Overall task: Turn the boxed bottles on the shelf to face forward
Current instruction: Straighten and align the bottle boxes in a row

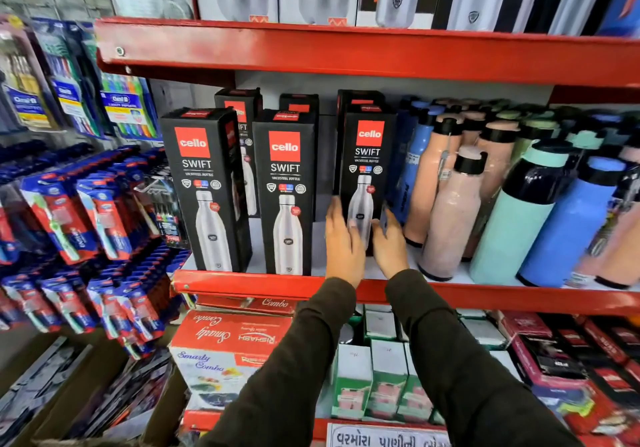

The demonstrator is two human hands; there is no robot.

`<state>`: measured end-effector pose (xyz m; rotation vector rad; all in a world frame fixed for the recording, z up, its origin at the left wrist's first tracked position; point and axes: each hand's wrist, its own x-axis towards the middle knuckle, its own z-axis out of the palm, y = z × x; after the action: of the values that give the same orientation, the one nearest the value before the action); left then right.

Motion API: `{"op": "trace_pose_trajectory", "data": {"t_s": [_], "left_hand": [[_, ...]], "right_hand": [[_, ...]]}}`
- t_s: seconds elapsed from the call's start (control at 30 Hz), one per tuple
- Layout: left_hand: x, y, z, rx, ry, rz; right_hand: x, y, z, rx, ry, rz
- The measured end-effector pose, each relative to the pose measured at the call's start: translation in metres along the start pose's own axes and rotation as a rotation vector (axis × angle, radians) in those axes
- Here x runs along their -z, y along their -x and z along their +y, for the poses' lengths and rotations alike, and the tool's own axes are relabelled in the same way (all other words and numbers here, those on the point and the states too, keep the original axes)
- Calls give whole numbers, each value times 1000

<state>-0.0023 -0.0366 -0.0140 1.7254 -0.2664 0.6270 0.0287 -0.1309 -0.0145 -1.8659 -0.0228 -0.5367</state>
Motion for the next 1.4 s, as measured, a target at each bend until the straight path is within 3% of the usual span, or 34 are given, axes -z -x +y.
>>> {"op": "trace_pose_trajectory", "data": {"t_s": [0.13, 0.23, 0.8, 1.4], "left_hand": [[-9, -23, -16, 328, 1, 16], [-9, -29, -23, 443, 19, -11], [11, 16, -16, 344, -40, 143], [30, 50, 1, 290, -64, 70]], "right_hand": [[-3, -14, 17, -63, 10, -72], [-5, -19, 29, -81, 2, -65], [14, 27, 26, 28, 55, -12], [34, 69, 8, 71, 134, 3]]}}
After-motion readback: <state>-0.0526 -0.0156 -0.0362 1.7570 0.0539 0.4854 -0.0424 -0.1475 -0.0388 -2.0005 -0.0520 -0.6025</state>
